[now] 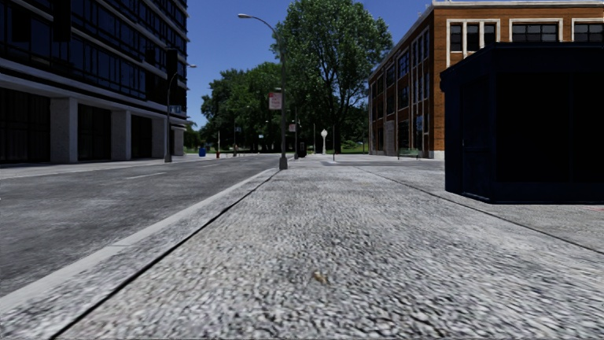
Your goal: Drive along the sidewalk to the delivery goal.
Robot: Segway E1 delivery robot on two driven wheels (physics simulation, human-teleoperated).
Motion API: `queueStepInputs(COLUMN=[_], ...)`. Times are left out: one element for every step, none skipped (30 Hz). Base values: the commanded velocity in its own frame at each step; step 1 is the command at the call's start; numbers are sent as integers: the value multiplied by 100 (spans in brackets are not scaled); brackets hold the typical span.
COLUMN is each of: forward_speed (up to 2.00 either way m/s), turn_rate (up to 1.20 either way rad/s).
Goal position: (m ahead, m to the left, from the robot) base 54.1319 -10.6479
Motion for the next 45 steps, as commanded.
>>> queueStepInputs(forward_speed=[200, 200, 200, 200, 200, 200, 200, 200, 200, 200, 200, 200, 200, 200, 200, 200, 200, 200, 200, 200, 200, 200, 200, 200, 200, 200, 200, 200, 200, 200, 200, 200, 200, 200, 200, 200, 200, 200, 200, 200, 200, 200, 200, 200, 200], turn_rate=[-21, -21, -21, -21, -8, 0, 0, 0, 0, 0, 0, 0, 0, 0, 0, 0, 0, 0, 0, 0, 0, 0, 0, 0, 0, 0, 0, 0, 0, 0, 0, 0, 0, 0, 0, 0, 0, 0, 0, 0, 0, 0, 0, 0, 0])
